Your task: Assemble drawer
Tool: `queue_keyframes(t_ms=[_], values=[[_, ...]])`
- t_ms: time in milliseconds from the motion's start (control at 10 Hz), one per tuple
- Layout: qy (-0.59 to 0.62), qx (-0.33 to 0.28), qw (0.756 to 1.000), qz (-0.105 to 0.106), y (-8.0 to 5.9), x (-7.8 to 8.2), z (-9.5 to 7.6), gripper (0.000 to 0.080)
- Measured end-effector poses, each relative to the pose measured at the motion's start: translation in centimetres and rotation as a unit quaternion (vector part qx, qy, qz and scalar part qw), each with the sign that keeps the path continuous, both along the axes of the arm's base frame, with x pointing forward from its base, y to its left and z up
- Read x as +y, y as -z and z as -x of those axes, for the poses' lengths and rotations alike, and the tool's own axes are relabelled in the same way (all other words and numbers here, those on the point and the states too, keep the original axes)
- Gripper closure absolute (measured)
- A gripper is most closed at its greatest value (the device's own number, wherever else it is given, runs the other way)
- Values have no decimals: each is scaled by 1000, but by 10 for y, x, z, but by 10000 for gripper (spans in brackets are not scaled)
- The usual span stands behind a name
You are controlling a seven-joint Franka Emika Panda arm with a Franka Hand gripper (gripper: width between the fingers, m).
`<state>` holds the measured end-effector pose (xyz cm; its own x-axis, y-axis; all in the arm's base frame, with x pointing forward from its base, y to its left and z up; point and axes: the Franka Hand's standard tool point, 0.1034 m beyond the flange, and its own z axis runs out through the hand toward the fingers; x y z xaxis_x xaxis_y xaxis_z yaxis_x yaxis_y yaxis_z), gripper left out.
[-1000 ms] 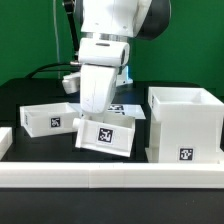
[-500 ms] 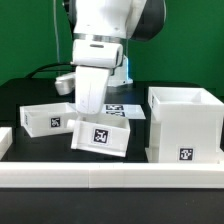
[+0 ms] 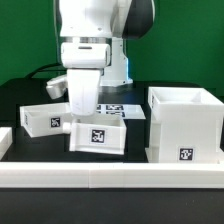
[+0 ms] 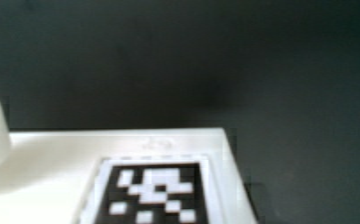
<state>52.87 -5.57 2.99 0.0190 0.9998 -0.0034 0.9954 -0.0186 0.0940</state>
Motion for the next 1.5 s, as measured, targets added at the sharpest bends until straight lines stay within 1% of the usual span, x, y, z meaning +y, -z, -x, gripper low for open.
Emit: queue_keyframes(t_ms=[400,500,600,700,800,900,1100,1400,1500], values=[[2,30,1000,1,3,-1,4,758],[-2,37,999,-1,8,5,7,758],[-6,53,999,-2,8,13,8,758],[-9,53,999,-2,8,21,5,758],[-13,55,998,-2,10,27,5,758],[-15,58,998,-2,11,29,3,758],[-14,55,998,-2,10,28,-4,758],[-13,56,998,-3,11,28,-3,758],[-12,46,999,-3,10,27,-7,758]])
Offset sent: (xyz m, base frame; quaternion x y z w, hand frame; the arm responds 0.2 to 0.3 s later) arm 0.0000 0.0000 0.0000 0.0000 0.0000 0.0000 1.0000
